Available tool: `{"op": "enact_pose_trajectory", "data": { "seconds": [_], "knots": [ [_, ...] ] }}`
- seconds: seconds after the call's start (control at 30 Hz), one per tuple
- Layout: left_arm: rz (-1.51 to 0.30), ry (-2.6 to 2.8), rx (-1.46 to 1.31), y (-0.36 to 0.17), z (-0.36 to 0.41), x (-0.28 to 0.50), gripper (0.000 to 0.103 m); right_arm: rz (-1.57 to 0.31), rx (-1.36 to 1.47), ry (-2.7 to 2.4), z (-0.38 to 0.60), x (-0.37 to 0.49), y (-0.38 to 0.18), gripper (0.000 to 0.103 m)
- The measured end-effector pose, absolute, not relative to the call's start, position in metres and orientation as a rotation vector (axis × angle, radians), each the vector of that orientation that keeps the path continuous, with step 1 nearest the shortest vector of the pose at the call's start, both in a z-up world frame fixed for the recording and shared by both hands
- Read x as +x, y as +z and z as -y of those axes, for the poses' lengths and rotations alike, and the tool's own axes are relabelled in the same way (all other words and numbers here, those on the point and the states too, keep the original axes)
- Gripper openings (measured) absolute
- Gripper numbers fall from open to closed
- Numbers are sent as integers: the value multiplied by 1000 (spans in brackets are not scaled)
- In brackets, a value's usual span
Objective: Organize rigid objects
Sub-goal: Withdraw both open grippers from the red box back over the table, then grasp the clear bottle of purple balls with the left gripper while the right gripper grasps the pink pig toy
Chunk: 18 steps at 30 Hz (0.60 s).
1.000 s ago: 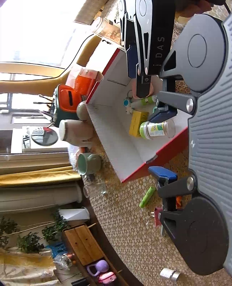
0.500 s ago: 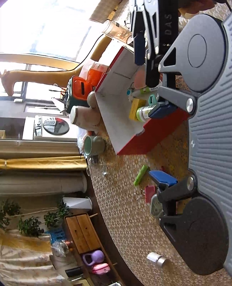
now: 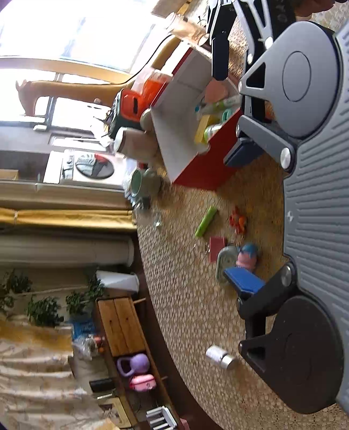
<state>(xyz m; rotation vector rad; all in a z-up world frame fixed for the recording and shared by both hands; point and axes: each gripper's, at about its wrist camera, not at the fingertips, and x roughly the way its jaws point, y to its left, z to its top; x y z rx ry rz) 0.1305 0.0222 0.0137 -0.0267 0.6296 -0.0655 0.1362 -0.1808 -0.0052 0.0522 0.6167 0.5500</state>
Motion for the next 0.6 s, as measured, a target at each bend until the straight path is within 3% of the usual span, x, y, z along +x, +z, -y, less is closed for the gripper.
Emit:
{"op": "enact_pose_trajectory", "data": {
  "seconds": [0.13,0.6],
  "knots": [
    [-634,-44,-52,8,-41,130,82,-585,32,590,162,132,-8,103],
    [-650,80,-125,-28,-110,143,82,-591,-35,651,106,141,-31,103]
  ]
}}
